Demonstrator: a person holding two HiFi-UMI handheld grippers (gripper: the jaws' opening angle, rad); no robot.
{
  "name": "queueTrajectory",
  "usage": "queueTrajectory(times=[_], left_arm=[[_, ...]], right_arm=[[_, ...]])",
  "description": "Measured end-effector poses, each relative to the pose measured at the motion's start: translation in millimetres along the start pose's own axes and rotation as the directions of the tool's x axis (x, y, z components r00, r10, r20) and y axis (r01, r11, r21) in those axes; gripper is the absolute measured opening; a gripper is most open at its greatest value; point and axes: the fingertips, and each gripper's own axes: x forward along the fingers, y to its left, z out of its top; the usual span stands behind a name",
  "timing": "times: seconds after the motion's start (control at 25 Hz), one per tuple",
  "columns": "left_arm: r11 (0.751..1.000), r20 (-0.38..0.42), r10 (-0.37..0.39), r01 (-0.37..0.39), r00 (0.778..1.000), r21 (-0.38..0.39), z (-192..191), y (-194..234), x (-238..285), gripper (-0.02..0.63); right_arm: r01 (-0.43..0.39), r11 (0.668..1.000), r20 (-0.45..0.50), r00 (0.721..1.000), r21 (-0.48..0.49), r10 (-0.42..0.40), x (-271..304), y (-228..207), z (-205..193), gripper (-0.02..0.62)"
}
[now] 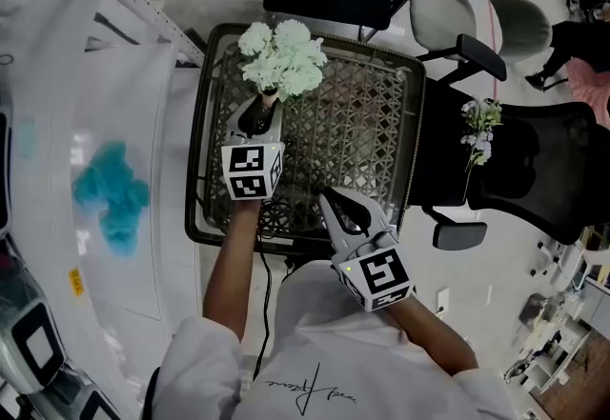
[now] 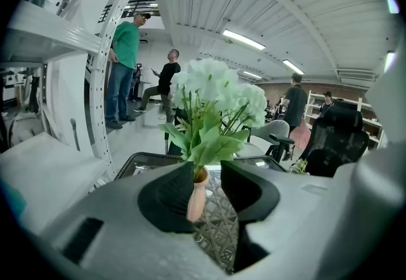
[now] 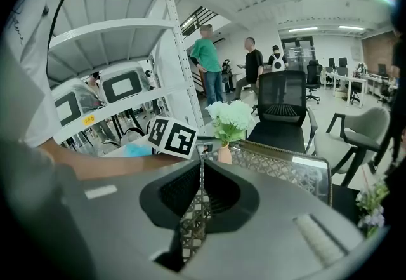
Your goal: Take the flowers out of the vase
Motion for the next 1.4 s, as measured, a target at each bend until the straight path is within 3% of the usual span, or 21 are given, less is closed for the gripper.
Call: queueTrajectory(times=[0.92, 1.4], left_arm=[[0.999, -0.024, -0.045, 0.045, 0.999, 0.021, 0, 9, 40, 0.227], [0.999, -0.009, -0.039, 0.039, 0.999, 0.037, 6, 14, 49, 0.225]], right_arm=[[-0.004, 1.0, -0.041, 0.999, 0.018, 0.005, 8, 0, -13, 0.023], [0.006, 1.0, -0.051, 0.999, 0.024, -0.004, 8, -5, -17, 0.023]])
